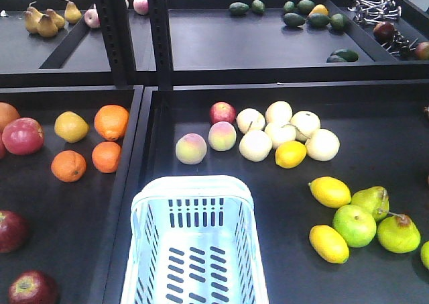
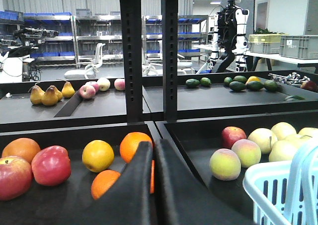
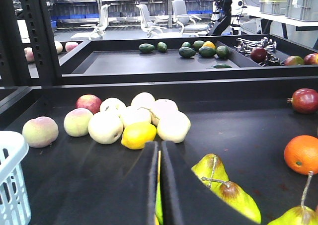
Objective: Pick three apples into basket with both arms
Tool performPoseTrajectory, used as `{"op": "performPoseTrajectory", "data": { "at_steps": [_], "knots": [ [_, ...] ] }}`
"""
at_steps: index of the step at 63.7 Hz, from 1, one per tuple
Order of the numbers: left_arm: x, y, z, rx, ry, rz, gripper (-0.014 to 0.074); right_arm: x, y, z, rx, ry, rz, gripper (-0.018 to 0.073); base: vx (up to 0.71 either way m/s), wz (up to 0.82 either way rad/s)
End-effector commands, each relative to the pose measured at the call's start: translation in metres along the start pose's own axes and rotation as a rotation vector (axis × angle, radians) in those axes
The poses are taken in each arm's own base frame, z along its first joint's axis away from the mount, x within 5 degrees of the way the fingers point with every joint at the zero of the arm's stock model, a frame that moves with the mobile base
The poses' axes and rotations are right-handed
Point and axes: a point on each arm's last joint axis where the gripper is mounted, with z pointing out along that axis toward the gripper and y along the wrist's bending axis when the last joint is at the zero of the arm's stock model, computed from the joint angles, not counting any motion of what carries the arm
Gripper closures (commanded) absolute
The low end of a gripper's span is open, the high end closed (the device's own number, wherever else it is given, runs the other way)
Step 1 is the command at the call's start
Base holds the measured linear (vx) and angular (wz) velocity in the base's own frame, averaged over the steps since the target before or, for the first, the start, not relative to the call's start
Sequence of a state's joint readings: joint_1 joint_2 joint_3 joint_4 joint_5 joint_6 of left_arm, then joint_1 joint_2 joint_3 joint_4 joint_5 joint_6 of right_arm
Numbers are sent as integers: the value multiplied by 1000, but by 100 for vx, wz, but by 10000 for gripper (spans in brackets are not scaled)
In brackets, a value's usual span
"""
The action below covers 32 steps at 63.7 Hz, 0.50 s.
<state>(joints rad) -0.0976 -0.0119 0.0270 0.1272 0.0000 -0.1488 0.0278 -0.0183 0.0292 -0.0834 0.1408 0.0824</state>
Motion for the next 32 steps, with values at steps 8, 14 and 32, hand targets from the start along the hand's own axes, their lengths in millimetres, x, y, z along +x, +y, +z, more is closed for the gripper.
{"op": "performPoseTrajectory", "data": {
  "at_steps": [8,14,32],
  "knots": [
    [-5,-1,-1,11,-76,-19,603,-3,0,0,-2,-70,-9,568,0,0],
    [-5,-1,-1,11,-76,-19,603,-3,0,0,-2,-70,-9,568,0,0],
    [-10,-1,-2,12,-93,-19,603,-3,0,0,-2,-70,-9,568,0,0]
  ]
}}
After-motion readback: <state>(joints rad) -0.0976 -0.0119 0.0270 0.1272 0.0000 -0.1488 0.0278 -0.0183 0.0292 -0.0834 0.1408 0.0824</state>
